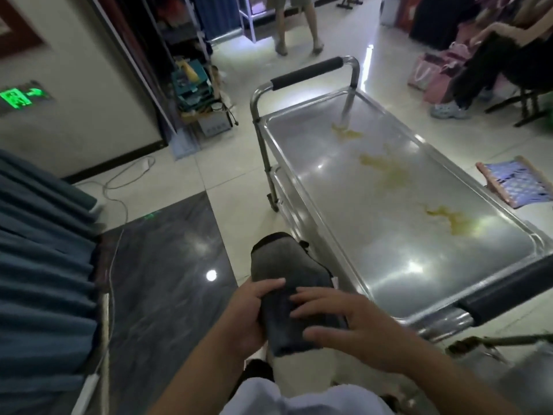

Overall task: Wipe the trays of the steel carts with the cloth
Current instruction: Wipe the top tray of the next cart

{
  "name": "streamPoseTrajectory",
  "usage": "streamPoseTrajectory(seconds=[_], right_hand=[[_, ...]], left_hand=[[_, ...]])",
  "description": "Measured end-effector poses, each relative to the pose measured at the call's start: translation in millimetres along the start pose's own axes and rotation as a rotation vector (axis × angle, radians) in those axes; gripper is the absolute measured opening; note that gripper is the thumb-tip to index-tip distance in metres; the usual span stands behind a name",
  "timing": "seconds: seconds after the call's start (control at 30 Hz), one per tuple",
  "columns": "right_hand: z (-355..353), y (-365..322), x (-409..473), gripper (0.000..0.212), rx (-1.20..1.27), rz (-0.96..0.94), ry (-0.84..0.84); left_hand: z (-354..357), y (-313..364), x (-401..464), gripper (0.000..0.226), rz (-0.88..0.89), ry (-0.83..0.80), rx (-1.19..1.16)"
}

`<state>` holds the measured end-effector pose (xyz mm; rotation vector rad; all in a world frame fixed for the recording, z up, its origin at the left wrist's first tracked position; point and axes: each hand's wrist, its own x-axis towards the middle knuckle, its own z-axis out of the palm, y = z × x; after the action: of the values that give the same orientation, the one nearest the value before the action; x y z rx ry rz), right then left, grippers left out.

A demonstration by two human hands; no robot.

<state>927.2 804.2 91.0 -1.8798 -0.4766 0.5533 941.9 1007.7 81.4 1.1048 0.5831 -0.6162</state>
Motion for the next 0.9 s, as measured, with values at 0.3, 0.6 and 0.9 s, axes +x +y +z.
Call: streamPoseTrajectory(seconds=[0.3, 0.6, 0.9], right_hand=[[9, -21, 110, 0.063, 0.925, 0.456, 0.266], [17, -50, 167, 0.025, 0.692, 0.341, 0.695], [-72, -25, 180, 0.042, 0.814, 0.104, 0.711]], left_hand=[[-80, 117, 41, 0.049, -0.007, -0.355, 0.085], [-106, 201, 125, 0.043, 0.027, -0.587, 0.442], [-47, 238, 195, 0.037, -0.098, -0.725, 0.146]])
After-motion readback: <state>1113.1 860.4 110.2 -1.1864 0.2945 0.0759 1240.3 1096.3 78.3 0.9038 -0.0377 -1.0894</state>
